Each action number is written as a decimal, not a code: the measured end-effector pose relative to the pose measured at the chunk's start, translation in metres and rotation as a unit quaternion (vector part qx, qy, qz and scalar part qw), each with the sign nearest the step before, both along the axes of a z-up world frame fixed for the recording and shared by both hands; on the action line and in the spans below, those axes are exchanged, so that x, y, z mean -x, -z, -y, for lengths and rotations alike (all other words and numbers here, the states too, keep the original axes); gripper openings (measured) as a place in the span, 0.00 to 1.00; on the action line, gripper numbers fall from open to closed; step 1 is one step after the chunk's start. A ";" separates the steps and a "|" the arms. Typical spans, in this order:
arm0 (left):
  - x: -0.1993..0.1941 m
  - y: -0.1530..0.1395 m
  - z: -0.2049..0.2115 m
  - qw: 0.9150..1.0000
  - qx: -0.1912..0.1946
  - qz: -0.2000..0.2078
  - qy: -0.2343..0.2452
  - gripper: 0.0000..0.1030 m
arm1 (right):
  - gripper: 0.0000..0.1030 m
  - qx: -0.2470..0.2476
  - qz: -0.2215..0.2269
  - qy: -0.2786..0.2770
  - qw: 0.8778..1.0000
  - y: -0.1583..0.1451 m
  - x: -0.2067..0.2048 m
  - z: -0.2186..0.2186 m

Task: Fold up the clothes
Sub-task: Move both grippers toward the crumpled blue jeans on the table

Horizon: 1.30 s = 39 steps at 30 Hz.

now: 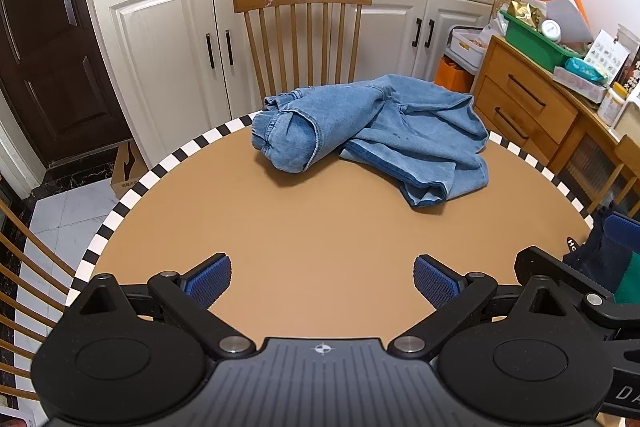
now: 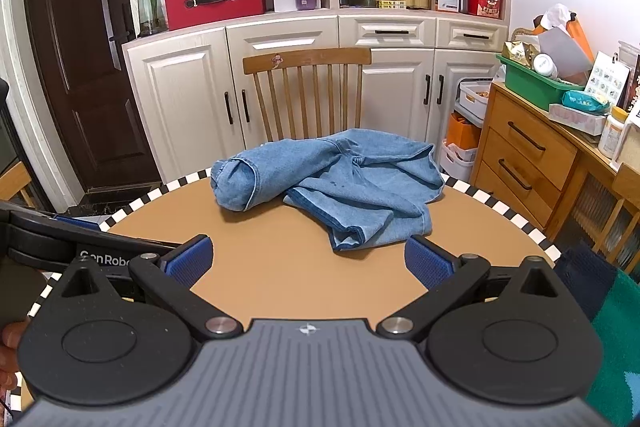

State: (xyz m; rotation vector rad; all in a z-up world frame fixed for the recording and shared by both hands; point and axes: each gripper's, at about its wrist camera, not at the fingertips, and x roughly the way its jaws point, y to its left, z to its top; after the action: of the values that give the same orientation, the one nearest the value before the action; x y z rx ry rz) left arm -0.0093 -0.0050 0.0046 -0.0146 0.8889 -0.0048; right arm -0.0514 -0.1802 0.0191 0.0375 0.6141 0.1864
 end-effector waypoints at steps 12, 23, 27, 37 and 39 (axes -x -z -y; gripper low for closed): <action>-0.006 0.006 -0.001 1.000 0.000 -0.007 -0.001 0.97 | 0.99 0.005 -0.005 -0.004 1.000 0.004 -0.005 0.004; -0.028 0.025 -0.010 1.000 0.001 -0.024 -0.010 0.97 | 0.99 0.018 -0.004 -0.018 1.000 0.018 -0.029 -0.001; -0.039 0.036 -0.024 1.000 -0.002 -0.024 -0.020 0.97 | 0.99 0.046 0.006 -0.023 0.999 0.029 -0.052 -0.002; -0.049 0.073 -0.080 0.998 0.050 -0.005 -0.029 0.90 | 0.89 0.221 0.090 -0.197 0.951 0.079 -0.142 -0.062; -0.057 0.081 -0.091 0.997 0.067 -0.010 -0.034 0.81 | 0.88 0.255 0.095 -0.227 0.935 0.084 -0.165 -0.082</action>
State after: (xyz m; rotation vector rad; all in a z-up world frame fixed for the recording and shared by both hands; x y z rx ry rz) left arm 0.0475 0.0856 -0.0765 -0.1708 0.9063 -0.0009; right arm 0.1134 -0.0983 -0.0648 -0.6255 0.4549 0.4677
